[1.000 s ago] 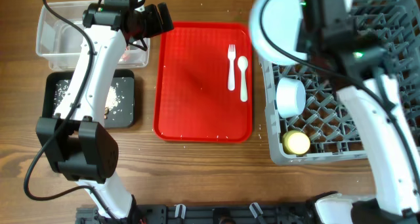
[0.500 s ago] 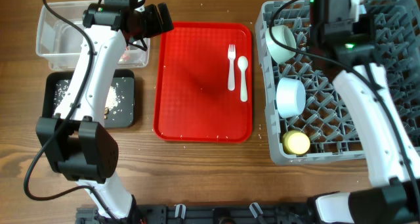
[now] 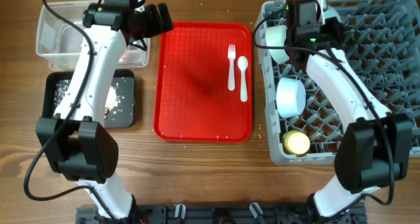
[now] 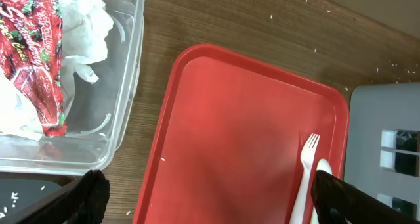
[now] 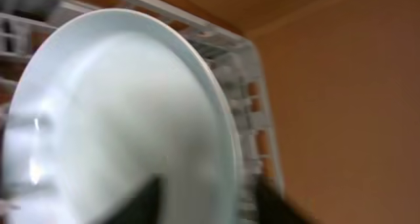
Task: Sort waste into correct bins and load items into the dishwasher rack
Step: 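Lift the plate and stand it upright in the rack's top row, then open the right gripper and move it to the white fork on the red tray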
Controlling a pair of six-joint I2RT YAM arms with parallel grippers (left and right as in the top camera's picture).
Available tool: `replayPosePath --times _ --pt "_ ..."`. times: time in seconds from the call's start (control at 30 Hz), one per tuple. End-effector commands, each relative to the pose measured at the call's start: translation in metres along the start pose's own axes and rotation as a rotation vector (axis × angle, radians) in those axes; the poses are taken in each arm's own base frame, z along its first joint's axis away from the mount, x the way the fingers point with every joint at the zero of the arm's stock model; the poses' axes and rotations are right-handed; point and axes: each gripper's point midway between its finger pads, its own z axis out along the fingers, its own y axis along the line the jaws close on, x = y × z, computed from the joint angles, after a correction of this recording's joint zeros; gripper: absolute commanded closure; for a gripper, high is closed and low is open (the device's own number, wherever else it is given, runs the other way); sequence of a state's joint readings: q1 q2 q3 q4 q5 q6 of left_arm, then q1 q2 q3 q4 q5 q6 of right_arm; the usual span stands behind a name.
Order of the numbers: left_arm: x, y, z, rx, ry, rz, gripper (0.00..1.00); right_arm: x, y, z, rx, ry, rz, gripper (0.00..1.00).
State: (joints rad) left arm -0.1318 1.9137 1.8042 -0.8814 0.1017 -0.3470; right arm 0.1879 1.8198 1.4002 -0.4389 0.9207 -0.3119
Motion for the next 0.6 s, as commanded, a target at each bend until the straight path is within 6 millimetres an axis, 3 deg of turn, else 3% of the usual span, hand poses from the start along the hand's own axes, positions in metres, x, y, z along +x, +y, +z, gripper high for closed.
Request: replayPosePath --times 0.0,0.13,0.3,0.43,0.5,0.57 --pt "-0.007 -0.004 -0.008 0.009 -0.026 -0.002 0.00 -0.004 0.015 0.000 -0.108 -0.025 0.145 0.19" --pt "-0.007 -0.004 -0.008 0.009 -0.026 -0.002 0.00 -0.015 -0.007 -0.022 -0.150 -0.083 0.228 0.01" --pt "-0.007 -0.004 -0.008 0.010 -0.026 -0.002 0.00 -0.034 -0.042 -0.086 -0.370 -0.237 0.409 0.00" --pt "-0.007 -0.004 -0.008 0.010 -0.026 -0.002 0.00 -0.055 -0.040 -0.149 -0.700 -0.398 0.497 0.00" --pt "-0.007 -0.004 -0.008 0.010 -0.026 -0.002 0.00 -0.064 -0.026 -0.186 -0.941 -0.443 0.533 0.00" --pt "-0.007 -0.004 -0.008 0.009 -0.026 -0.002 0.00 -0.071 -0.013 -0.209 -1.105 -0.457 0.555 0.01"
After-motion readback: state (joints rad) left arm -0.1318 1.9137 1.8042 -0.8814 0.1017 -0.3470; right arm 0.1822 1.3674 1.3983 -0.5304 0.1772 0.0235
